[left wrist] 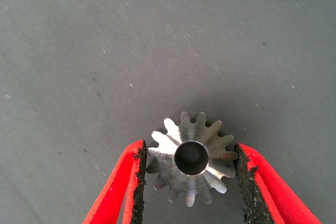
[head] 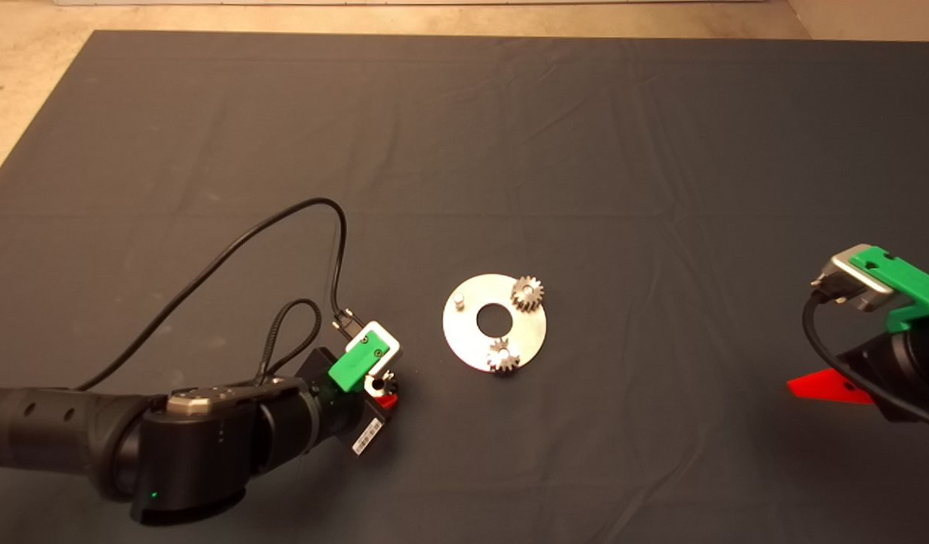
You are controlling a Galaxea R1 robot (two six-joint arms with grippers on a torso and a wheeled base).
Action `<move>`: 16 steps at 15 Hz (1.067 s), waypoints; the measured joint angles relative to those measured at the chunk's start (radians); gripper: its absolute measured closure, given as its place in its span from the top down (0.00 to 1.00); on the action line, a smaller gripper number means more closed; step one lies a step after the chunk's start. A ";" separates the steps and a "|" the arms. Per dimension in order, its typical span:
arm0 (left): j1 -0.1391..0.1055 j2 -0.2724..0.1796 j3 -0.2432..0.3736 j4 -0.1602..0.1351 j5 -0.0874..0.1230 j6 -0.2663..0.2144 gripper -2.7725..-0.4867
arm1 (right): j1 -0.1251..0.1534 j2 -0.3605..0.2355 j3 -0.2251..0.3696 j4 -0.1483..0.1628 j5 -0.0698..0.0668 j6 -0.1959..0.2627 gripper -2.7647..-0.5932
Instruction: Install three planetary gears onto the carrier pins
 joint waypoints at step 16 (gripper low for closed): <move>-0.018 -0.002 0.030 -0.012 0.005 0.031 0.13 | 0.000 0.000 0.000 0.011 0.004 -0.004 0.47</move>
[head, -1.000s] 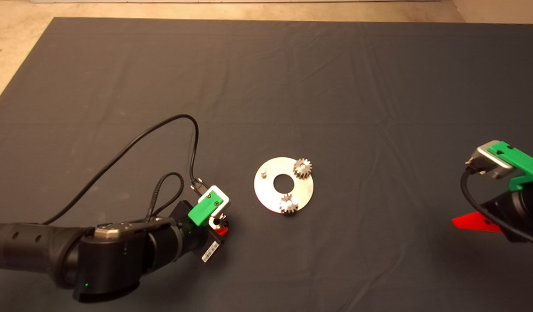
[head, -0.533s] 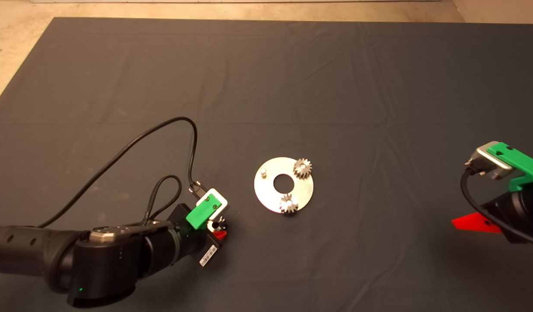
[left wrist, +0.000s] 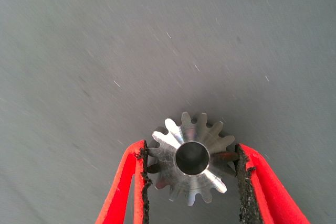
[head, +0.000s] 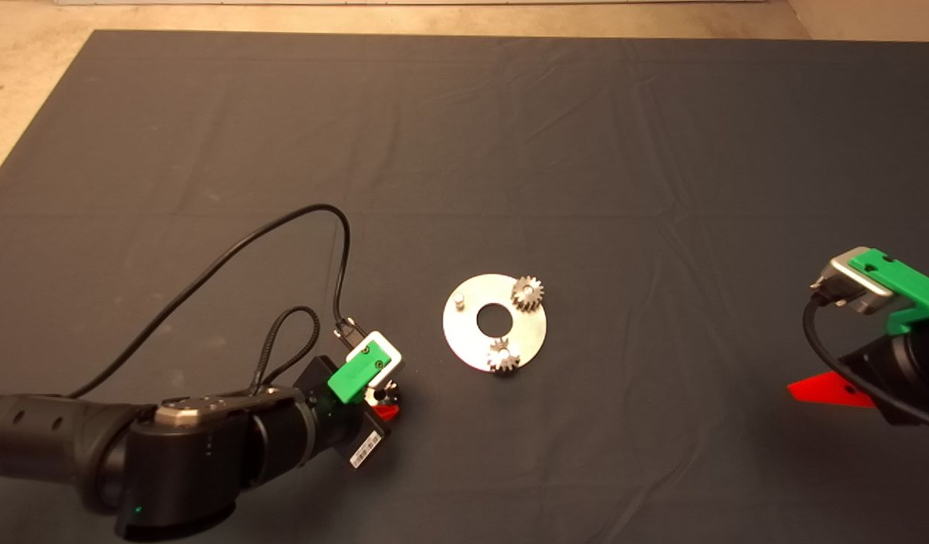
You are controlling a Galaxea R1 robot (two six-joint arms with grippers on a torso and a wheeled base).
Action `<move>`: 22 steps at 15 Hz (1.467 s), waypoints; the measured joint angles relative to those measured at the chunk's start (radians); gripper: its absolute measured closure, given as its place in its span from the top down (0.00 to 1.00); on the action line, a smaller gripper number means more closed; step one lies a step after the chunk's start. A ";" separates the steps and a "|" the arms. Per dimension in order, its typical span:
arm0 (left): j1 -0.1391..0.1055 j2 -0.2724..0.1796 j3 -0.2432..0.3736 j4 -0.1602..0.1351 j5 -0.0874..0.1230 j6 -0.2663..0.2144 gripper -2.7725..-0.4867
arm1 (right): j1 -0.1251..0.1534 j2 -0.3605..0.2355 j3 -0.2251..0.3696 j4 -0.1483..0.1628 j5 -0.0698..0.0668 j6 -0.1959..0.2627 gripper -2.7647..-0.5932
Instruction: Install three planetary gears onto the carrier pins
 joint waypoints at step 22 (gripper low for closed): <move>-0.372 0.216 -0.259 -0.454 0.024 0.253 0.07 | 0.000 -0.042 0.000 0.003 0.000 -0.053 0.47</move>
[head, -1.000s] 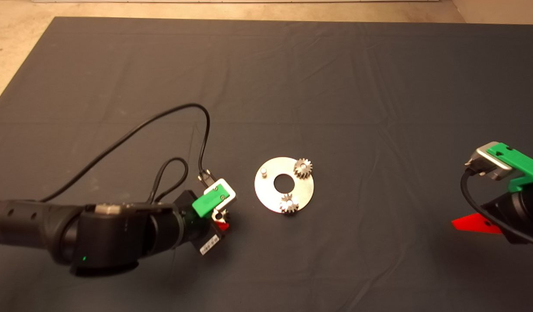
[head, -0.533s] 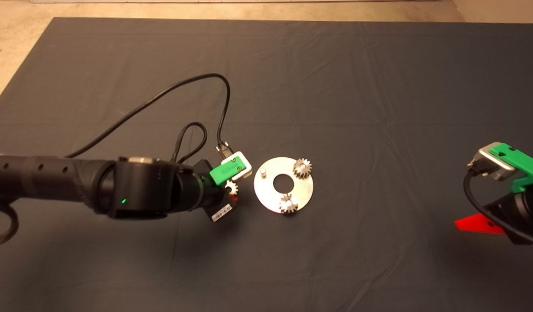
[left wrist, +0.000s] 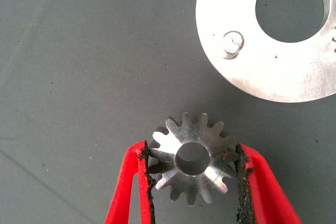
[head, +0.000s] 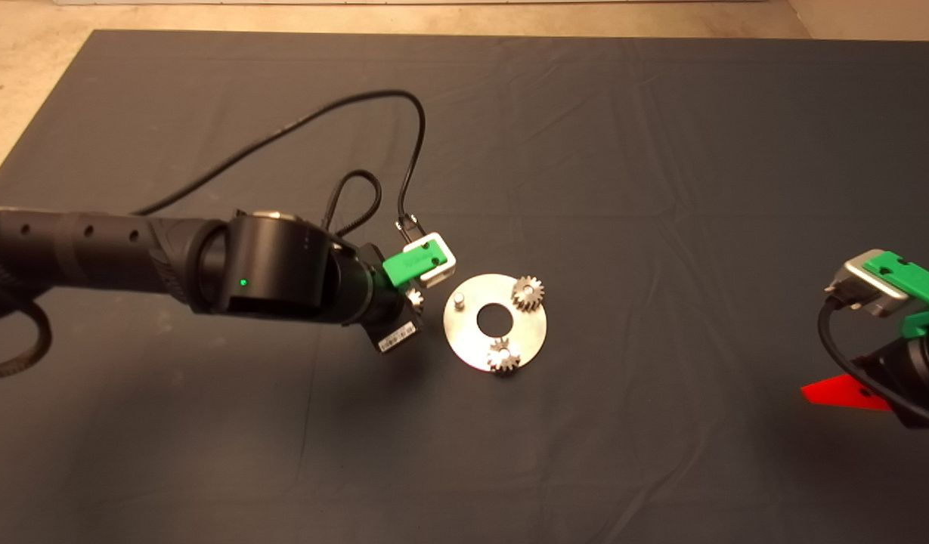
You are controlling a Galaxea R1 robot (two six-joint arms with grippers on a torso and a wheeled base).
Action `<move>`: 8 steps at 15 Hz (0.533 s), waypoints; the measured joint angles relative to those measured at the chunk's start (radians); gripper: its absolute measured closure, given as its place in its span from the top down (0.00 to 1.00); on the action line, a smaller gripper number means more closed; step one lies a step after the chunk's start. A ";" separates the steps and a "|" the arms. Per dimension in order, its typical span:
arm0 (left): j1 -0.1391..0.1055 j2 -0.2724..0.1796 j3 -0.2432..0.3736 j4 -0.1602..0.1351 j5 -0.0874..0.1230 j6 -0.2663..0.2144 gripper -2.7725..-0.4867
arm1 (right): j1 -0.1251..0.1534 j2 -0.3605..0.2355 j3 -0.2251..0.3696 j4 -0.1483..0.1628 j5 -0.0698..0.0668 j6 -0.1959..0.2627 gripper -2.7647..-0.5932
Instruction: Install three planetary gears onto the carrier pins
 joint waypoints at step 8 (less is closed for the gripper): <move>0.003 0.091 -0.037 -0.029 -0.007 -0.026 0.07 | 0.000 -0.002 0.000 0.008 0.003 -0.018 0.47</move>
